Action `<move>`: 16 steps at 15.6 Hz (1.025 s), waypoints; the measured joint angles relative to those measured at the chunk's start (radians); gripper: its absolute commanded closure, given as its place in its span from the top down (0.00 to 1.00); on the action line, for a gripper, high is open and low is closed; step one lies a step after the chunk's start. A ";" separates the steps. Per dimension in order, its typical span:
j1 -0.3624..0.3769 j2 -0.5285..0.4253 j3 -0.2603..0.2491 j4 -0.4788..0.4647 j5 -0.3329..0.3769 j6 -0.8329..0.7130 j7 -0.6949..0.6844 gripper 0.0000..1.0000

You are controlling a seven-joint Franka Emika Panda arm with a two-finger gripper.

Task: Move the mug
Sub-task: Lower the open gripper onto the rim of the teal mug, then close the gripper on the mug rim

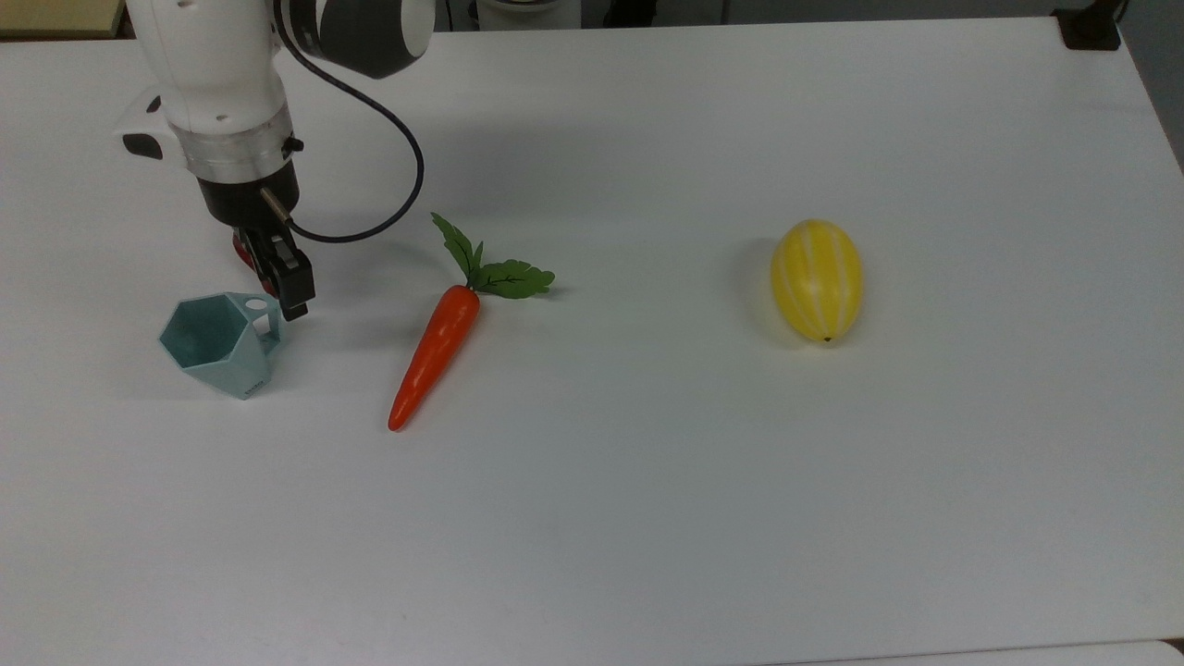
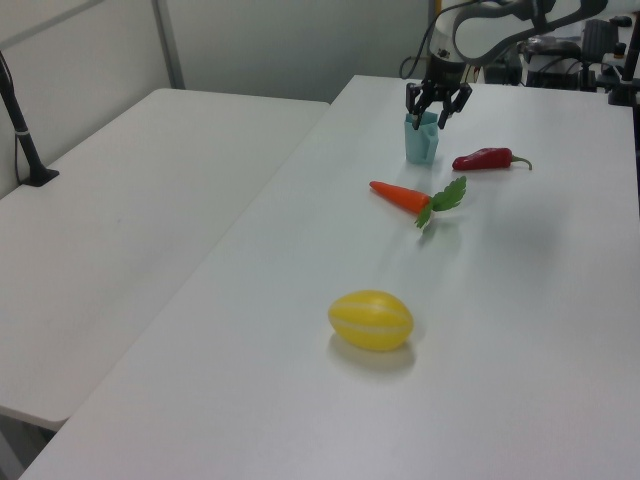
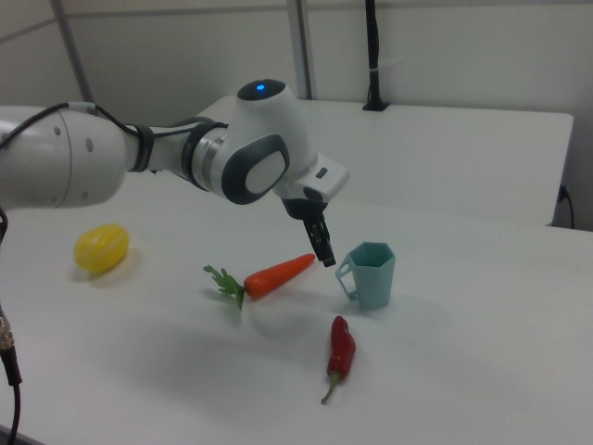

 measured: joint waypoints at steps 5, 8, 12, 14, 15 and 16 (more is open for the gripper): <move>-0.007 0.026 -0.003 0.000 -0.030 0.005 0.000 0.62; -0.018 0.033 -0.005 -0.001 -0.055 0.005 0.000 0.62; -0.018 0.067 -0.005 -0.002 -0.076 0.029 0.000 0.62; -0.018 0.085 -0.005 -0.002 -0.079 0.048 0.000 0.62; -0.018 0.090 -0.005 -0.002 -0.079 0.059 0.000 0.62; -0.018 0.093 -0.005 -0.002 -0.079 0.066 0.000 0.62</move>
